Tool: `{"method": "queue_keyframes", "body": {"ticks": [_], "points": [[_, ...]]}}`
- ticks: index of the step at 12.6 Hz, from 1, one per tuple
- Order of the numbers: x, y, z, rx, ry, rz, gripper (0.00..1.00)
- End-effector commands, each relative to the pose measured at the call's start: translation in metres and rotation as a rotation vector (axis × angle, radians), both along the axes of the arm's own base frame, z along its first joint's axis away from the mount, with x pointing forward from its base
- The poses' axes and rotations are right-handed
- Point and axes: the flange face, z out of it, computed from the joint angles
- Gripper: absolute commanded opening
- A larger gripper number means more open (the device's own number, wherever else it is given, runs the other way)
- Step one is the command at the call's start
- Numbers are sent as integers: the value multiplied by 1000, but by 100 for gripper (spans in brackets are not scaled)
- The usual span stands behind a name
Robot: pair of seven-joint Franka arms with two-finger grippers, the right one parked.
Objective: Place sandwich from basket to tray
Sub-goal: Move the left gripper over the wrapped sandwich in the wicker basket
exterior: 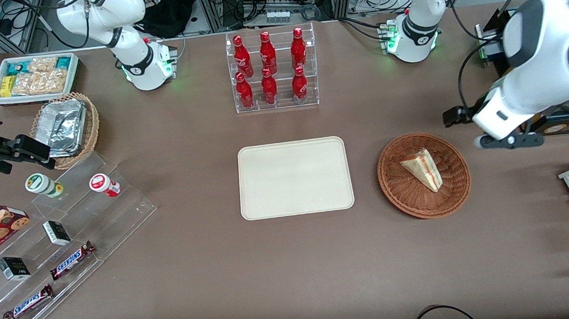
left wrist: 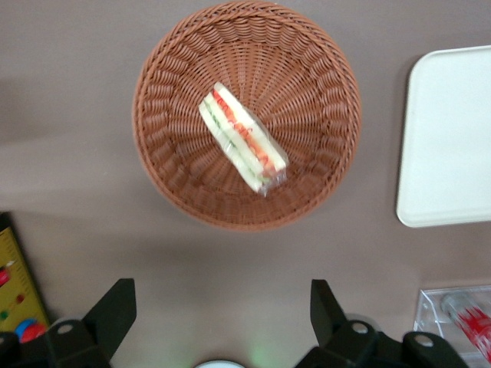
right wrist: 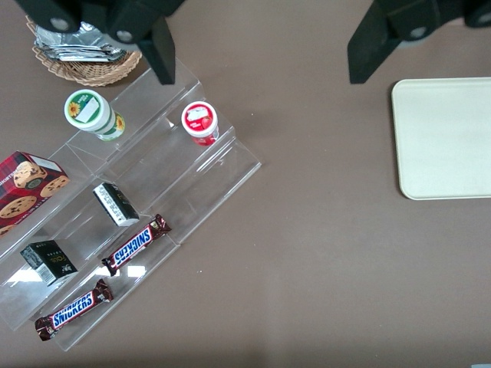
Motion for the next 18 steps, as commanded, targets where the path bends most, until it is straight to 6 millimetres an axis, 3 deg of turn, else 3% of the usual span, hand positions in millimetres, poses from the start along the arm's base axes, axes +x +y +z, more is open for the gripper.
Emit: {"method": "queue_keyframes", "body": {"ticks": [1, 4, 5, 10, 11, 15, 18], "points": [[-15, -1, -36, 10, -23, 46, 100], [-30, -10, -89, 6, -96, 59, 100], [-33, -9, -97, 6, -116, 77, 100], [-46, -13, -134, 24, -193, 392, 100], [-47, -21, -138, 25, -205, 471, 100], [-39, -31, -163, 35, -216, 860, 100], [-36, -31, -175, 39, -205, 868, 100]]}}
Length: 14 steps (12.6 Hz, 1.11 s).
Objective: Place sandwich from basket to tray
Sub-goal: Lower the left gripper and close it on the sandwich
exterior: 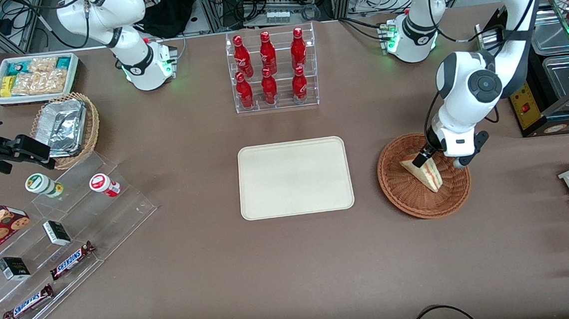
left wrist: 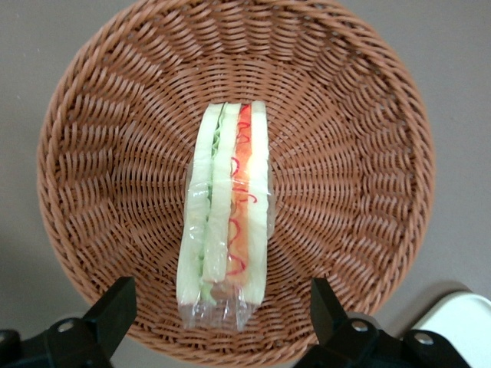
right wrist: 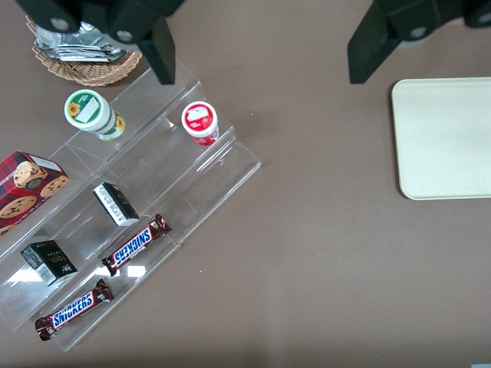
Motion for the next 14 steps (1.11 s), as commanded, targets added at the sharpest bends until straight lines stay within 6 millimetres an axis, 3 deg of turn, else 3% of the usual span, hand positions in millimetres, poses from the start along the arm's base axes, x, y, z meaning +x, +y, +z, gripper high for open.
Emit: {"method": "queue_keyframes", "body": {"ticks": [1, 6, 7, 9, 10, 12, 14], "points": [[3, -1, -7, -6, -3, 41, 100], [8, 1, -38, -17, 7, 65, 99], [8, 1, -38, -18, 8, 70, 90], [8, 1, -37, -17, 9, 76, 22], [9, 1, -34, -14, 8, 67, 10], [17, -3, -21, -9, 26, 57, 7], [37, -10, 12, 11, 115, 35, 7]]}}
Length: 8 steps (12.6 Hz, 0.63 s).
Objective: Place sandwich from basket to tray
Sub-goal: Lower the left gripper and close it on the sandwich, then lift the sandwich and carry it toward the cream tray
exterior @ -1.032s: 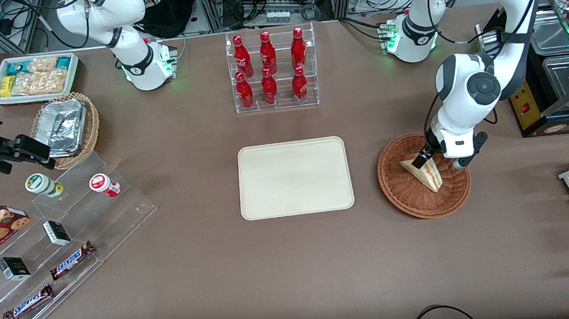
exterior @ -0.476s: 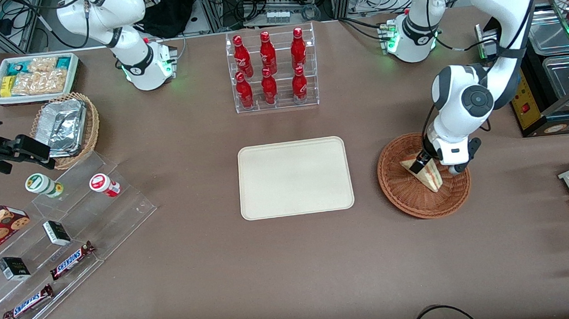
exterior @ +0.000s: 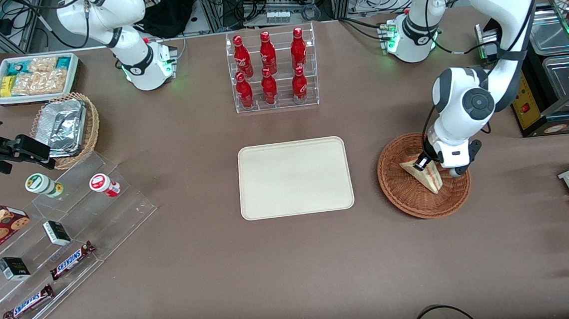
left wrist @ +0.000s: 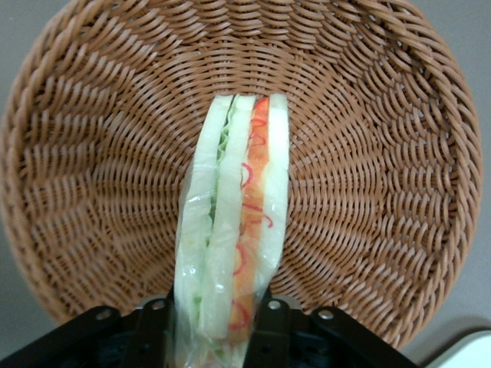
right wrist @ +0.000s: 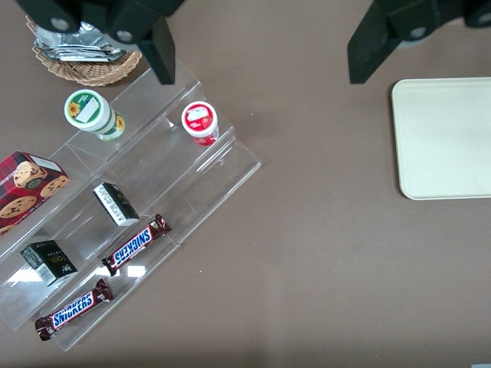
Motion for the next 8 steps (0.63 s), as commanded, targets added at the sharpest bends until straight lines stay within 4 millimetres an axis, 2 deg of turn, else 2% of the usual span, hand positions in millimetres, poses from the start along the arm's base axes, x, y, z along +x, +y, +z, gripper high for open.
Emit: {"method": "queue_keyframes", "body": {"ticks": [1, 3, 4, 6, 8], "points": [[27, -18, 53, 26, 102, -76, 7], [27, -35, 69, 64, 140, -196, 7], [23, -49, 73, 56, 135, -267, 6], [16, -77, 74, 35, 128, -421, 5], [17, -124, 73, -2, 116, -548, 3]]}}
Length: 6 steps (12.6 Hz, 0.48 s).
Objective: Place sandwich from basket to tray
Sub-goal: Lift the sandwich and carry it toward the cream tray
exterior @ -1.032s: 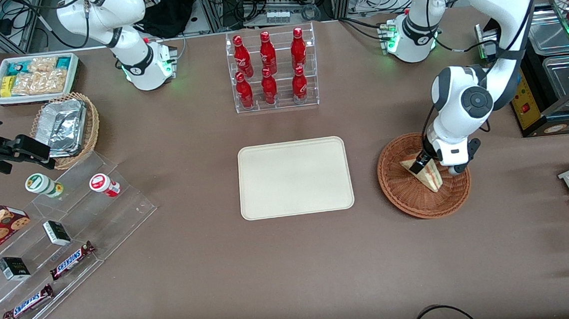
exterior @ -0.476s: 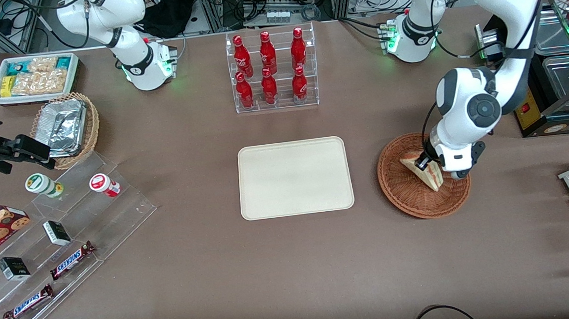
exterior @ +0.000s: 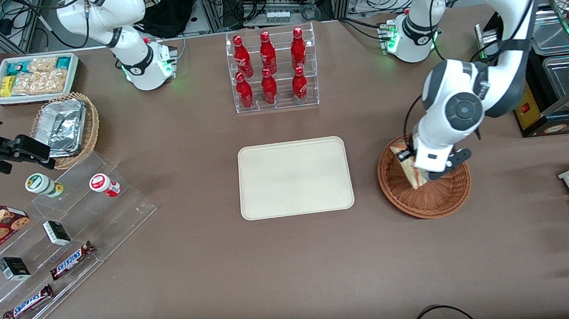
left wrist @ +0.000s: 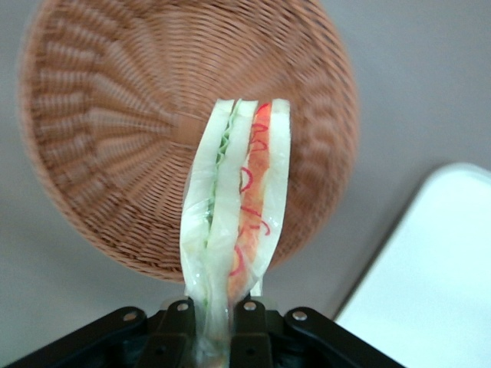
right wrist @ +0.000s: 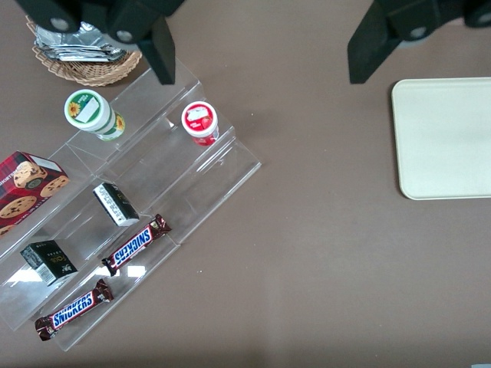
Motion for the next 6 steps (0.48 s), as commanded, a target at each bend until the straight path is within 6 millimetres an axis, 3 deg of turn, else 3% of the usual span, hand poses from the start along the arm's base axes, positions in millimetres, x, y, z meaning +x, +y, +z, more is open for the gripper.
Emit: {"method": "queue_keyframes", "body": {"ticks": [1, 6], "points": [[7, -57, 2, -49, -2, -137, 3], [-5, -165, 0, -134, -12, -293, 3]]}}
